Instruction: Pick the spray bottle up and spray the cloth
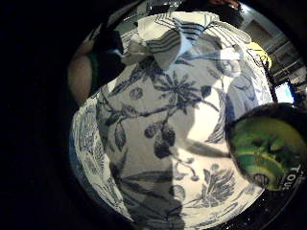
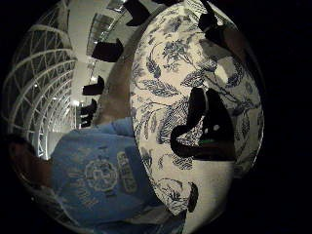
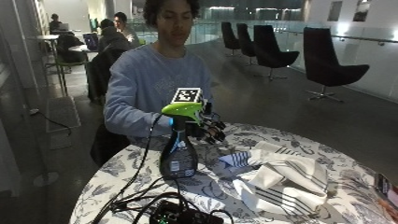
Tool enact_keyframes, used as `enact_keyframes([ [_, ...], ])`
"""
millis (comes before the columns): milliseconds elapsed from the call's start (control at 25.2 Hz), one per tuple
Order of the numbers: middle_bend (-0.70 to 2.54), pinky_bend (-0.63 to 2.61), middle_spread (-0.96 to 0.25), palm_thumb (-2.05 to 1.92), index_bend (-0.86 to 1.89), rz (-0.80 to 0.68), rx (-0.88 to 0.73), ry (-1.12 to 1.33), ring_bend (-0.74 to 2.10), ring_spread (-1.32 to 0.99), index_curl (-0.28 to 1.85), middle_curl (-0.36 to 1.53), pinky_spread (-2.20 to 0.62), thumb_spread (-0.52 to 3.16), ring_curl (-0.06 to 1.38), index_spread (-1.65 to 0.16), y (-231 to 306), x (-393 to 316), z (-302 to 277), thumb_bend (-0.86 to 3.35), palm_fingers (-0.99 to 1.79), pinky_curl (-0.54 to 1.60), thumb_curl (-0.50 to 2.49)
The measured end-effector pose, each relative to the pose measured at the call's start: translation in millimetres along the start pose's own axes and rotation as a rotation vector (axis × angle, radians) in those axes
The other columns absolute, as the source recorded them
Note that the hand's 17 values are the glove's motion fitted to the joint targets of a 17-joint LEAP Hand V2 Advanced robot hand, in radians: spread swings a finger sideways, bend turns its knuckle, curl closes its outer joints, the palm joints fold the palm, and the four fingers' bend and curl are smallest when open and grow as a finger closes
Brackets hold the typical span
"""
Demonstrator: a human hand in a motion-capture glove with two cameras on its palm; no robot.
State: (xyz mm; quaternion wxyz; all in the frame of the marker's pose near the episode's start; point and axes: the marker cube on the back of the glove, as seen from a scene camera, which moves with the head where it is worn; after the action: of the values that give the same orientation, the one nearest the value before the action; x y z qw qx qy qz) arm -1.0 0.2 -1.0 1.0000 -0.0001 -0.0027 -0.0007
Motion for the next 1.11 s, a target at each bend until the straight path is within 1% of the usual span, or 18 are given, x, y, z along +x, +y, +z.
enact_keyframes([
  [40, 0.34, 0.31, 0.0, 0.55, 0.22, -0.001, -0.002, 0.0, 0.33, 0.0, 0.07, 0.1, 0.08, 0.37, 0.08, -0.19, 0, 0, 0, 0.38, 0.76, 0.06, 0.11],
  [159, 0.34, 0.32, 0.0, 0.62, 0.2, -0.006, -0.01, 0.006, 0.35, 0.0, 0.14, 0.15, 0.11, 0.56, 0.15, -0.25, 0, -1, -1, 0.43, 0.74, 0.13, 0.16],
  [278, 0.34, 0.31, 0.0, 0.65, 0.18, -0.006, -0.004, 0.004, 0.34, 0.0, 0.18, 0.18, 0.13, 0.71, 0.18, -0.29, -2, -2, -1, 0.44, 0.73, 0.17, 0.19],
  [476, 0.33, 0.29, 0.0, 0.67, 0.16, -0.004, -0.004, -0.005, 0.33, -0.01, 0.22, 0.22, 0.15, 0.88, 0.21, -0.33, -3, -3, -1, 0.44, 0.72, 0.2, 0.24],
  [674, 0.32, 0.28, 0.0, 0.67, 0.15, -0.003, 0.005, 0.003, 0.32, -0.01, 0.24, 0.25, 0.16, 1.0, 0.23, -0.35, 9, -1, -4, 0.42, 0.72, 0.22, 0.27],
  [833, 0.31, 0.27, 0.0, 0.68, 0.15, 0.008, 0.022, 0.01, 0.32, -0.01, 0.25, 0.27, 0.16, 1.06, 0.24, -0.35, 32, 0, -9, 0.4, 0.72, 0.24, 0.3],
  [1110, 0.29, 0.26, 0.0, 0.69, 0.14, 0.073, 0.072, -0.001, 0.31, -0.01, 0.26, 0.3, 0.15, 1.12, 0.26, -0.36, 97, 16, -24, 0.36, 0.72, 0.26, 0.34],
])
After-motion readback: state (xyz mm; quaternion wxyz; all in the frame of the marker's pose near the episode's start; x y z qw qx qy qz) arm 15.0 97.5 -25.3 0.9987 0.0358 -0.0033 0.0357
